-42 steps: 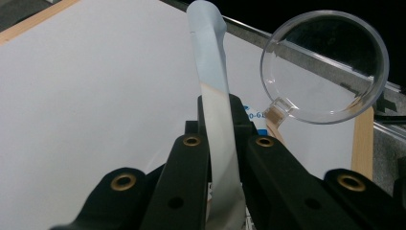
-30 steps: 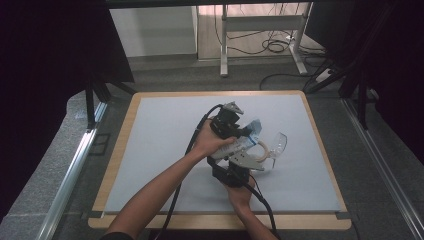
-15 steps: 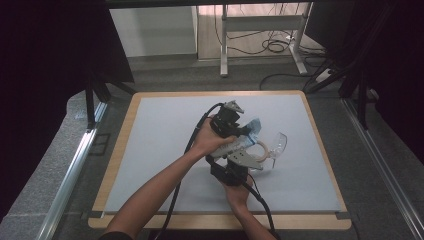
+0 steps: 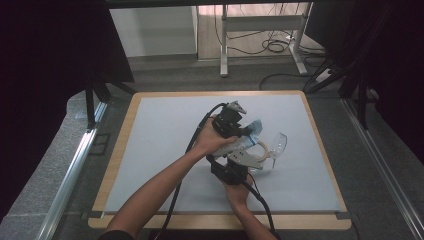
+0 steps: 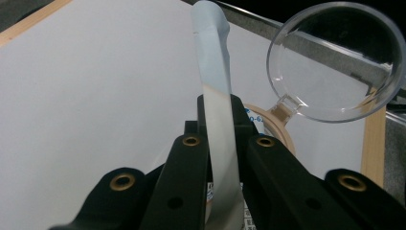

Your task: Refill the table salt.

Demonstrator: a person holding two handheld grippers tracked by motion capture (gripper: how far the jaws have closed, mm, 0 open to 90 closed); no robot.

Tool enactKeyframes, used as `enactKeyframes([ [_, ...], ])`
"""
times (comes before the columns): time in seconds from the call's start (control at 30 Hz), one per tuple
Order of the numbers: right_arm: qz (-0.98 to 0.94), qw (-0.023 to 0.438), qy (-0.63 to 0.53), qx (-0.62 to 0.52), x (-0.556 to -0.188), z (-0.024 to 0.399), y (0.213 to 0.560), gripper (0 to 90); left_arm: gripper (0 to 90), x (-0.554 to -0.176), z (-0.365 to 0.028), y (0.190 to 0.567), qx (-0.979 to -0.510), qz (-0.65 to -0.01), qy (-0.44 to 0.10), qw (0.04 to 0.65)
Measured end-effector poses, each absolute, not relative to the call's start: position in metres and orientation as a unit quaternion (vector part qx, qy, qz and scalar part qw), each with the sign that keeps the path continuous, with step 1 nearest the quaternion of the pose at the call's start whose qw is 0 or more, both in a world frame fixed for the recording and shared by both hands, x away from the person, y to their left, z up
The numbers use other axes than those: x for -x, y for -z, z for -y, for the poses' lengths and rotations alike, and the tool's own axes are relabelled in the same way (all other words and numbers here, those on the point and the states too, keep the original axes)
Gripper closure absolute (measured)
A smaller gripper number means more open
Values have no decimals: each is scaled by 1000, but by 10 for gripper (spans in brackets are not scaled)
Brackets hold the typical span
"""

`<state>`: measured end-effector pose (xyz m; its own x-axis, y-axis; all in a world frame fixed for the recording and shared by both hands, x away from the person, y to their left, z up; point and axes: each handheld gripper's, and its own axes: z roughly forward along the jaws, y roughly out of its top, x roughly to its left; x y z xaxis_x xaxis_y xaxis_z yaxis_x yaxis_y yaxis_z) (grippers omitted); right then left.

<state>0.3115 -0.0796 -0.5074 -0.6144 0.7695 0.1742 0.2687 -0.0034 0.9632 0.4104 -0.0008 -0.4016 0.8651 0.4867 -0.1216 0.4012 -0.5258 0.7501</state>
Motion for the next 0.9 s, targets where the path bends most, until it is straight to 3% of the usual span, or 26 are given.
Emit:
enactKeyframes([
  [0.9, -673, 199, -598, -387, -313, 81, 513, 546, 880, -409, 3, 406, -872, -259, -57, 411],
])
